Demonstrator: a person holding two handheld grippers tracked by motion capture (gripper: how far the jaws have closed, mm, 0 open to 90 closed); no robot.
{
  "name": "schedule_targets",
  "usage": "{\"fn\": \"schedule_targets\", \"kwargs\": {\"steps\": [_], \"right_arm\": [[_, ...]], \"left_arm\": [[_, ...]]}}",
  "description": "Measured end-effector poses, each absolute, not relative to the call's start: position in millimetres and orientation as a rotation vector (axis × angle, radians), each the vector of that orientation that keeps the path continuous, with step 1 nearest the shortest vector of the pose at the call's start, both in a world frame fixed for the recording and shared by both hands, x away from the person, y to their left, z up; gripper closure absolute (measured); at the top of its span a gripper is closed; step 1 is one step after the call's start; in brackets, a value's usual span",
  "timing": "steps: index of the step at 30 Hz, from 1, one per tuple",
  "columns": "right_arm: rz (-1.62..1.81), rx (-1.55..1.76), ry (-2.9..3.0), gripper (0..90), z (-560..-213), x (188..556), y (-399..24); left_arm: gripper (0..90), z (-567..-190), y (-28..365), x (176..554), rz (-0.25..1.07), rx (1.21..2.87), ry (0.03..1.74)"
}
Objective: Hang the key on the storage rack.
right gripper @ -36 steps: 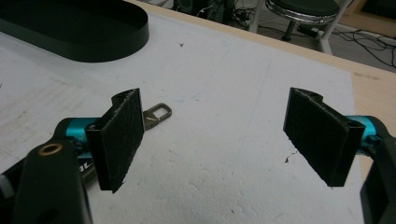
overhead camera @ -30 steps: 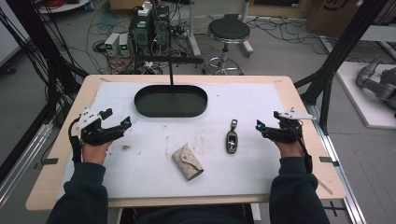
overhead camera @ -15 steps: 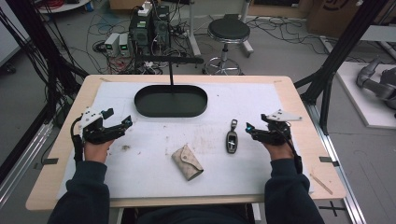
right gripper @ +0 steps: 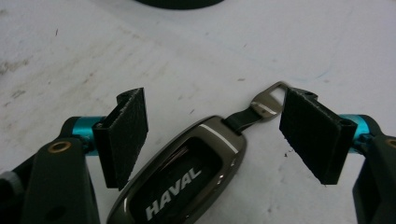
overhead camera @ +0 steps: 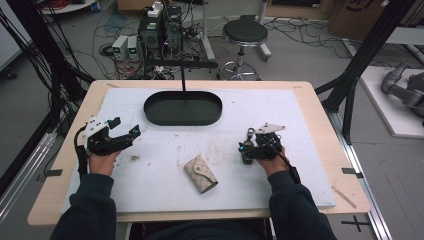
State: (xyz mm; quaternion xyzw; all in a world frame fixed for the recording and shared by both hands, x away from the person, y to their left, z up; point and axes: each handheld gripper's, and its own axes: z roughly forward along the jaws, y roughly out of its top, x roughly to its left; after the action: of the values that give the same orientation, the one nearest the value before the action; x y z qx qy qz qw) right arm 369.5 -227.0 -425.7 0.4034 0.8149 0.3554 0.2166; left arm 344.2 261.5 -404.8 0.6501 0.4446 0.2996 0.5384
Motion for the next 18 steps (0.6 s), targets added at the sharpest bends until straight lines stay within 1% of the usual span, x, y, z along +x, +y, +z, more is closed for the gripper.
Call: {"fn": "schedule_targets", "kwargs": {"steps": [4,7,9,12,18], "right_arm": [[0.896,1.115,2.299,25.0,-433.7,371.4,-225.4],[0.904,1.125,2.312,25.5,-434.6,372.9,-229.4],[0.898,1.121,2.316,25.8,-433.9,372.6,-230.3],[0.830,1.090,2.303,29.4,-429.4,369.3,-233.6],[0.820,1.161,2.247,29.5,-425.7,368.8,-250.8]], "left_arm": [[18.9,-405.8,261.1,345.1,0.706,1.552,1.061],[18.9,-405.9,261.1,345.1,0.704,1.550,1.064],[18.9,-405.9,261.9,345.2,0.702,1.551,1.067],[18.9,-405.8,263.3,345.1,0.703,1.545,1.071],[19.0,-406.5,263.1,345.7,0.703,1.547,1.073]]}}
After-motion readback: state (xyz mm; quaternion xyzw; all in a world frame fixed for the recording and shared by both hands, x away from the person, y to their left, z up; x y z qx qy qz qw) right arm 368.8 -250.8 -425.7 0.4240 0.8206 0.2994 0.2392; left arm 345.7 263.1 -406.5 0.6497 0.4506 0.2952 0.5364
